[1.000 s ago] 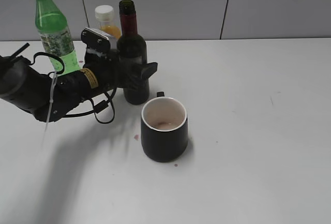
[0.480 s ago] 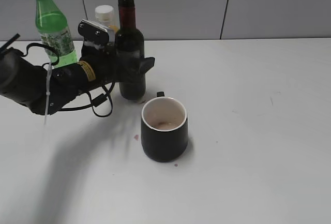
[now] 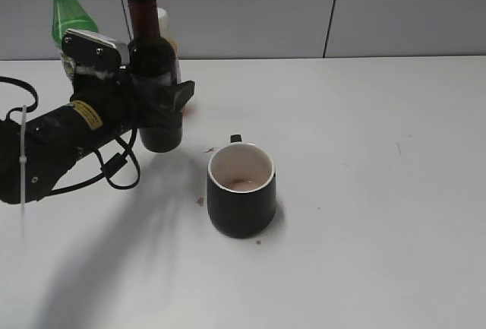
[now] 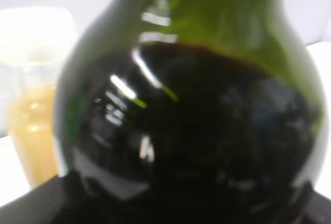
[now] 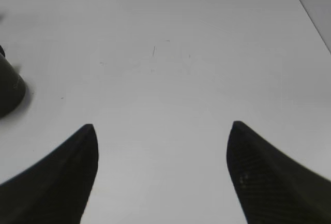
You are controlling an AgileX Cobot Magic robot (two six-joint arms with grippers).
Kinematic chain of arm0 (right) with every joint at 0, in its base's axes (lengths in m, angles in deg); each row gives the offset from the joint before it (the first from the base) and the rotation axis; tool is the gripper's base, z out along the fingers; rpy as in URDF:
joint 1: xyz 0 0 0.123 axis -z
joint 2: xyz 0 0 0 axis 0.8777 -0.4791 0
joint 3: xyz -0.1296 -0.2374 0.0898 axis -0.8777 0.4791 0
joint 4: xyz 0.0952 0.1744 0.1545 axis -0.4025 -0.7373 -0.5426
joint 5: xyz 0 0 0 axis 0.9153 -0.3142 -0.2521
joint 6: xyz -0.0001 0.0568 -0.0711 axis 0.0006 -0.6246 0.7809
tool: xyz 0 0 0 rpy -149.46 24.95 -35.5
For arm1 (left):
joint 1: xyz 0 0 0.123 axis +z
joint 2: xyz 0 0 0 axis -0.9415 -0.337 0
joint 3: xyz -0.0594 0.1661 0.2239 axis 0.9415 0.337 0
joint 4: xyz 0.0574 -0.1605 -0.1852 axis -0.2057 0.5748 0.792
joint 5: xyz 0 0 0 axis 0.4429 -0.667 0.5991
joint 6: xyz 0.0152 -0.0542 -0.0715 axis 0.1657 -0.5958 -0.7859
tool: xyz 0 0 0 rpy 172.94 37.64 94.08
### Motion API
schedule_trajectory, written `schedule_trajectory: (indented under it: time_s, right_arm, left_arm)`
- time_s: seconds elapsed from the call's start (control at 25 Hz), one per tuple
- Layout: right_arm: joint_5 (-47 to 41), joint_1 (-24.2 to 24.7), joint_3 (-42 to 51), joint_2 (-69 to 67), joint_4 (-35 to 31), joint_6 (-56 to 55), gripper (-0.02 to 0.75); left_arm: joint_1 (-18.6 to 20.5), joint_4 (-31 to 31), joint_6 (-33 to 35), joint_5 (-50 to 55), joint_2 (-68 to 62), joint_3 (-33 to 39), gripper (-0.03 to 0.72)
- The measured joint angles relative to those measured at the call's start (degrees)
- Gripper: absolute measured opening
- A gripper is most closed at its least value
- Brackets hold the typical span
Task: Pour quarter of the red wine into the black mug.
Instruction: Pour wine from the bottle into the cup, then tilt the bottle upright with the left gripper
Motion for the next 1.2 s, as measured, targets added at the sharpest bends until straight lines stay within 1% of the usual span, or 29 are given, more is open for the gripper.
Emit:
schedule_trajectory:
  time_s: [0.08,0.16,0.28,0.52,0.64,0.84,0.92,1.08,1.2]
  right_arm:
    - [0.0,0.0,0.0,0.0,0.0,0.0,0.586]
    - [0.0,0.0,0.0,0.0,0.0,0.0,0.586]
    - [0.0,0.0,0.0,0.0,0.0,0.0,0.586]
    - [0.0,0.0,0.0,0.0,0.0,0.0,0.586]
    - [0.0,0.0,0.0,0.0,0.0,0.0,0.586]
    - [0.0,0.0,0.0,0.0,0.0,0.0,0.586]
    - [0.0,0.0,0.0,0.0,0.0,0.0,0.586]
    - [0.0,0.0,0.0,0.0,0.0,0.0,0.586]
    - [0.0,0.0,0.0,0.0,0.0,0.0,0.586]
  left_arm:
    - [-1.3,3.8,2.9,-0.1,2.0,2.9,0.541]
    - [-3.1,9.0,5.7,-0.2,3.8,5.7,0.541]
    - [-7.1,17.1,10.4,-0.9,6.1,8.5,0.541]
    - [-15.5,35.2,18.9,-1.2,8.3,11.7,0.541]
    - [-18.8,43.2,23.7,-1.2,8.9,12.4,0.541]
    - [-23.7,50.6,25.4,-2.5,11.0,14.5,0.541]
    - [-25.0,53.2,25.4,-4.2,11.5,14.9,0.540]
    - [-25.3,56.9,25.5,-5.9,11.6,15.2,0.540]
    - [-25.7,58.1,25.5,-6.8,11.6,16.2,0.540]
